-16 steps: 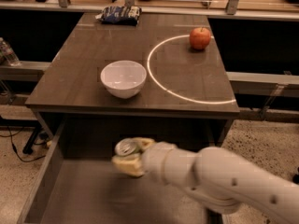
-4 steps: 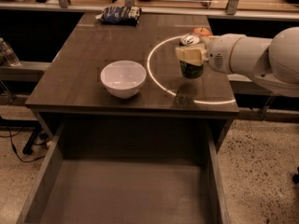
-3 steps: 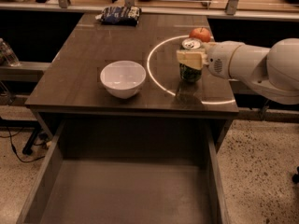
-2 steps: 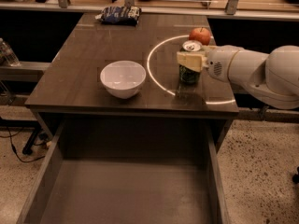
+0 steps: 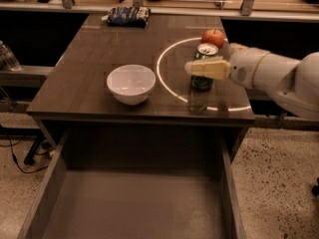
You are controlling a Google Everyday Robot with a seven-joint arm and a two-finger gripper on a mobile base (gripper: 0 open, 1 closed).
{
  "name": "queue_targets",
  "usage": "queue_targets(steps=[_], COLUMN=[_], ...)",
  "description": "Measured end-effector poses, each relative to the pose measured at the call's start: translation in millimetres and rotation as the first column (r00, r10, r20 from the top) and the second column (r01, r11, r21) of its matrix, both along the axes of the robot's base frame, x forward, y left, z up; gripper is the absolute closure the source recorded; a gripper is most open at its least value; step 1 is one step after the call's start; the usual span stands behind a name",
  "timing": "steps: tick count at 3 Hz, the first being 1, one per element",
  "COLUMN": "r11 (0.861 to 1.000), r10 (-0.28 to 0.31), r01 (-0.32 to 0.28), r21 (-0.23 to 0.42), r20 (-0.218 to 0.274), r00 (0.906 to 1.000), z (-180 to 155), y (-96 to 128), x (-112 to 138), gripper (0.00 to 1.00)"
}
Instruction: Pick green can from top drawer and place on counter
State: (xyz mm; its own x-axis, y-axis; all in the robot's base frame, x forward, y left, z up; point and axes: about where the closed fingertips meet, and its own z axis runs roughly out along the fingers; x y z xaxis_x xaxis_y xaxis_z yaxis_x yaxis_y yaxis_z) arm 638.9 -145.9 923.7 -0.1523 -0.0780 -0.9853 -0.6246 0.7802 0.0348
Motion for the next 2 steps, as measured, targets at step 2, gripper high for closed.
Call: queue_targets(steps=[2], r11=[0.99], r10=[-0.004], r01=[0.035], r21=[-0.135], r20=[0.22], r00=[0.9756], z=[147.7], y=[-78.6], x=[-52.6], gripper=[0.0])
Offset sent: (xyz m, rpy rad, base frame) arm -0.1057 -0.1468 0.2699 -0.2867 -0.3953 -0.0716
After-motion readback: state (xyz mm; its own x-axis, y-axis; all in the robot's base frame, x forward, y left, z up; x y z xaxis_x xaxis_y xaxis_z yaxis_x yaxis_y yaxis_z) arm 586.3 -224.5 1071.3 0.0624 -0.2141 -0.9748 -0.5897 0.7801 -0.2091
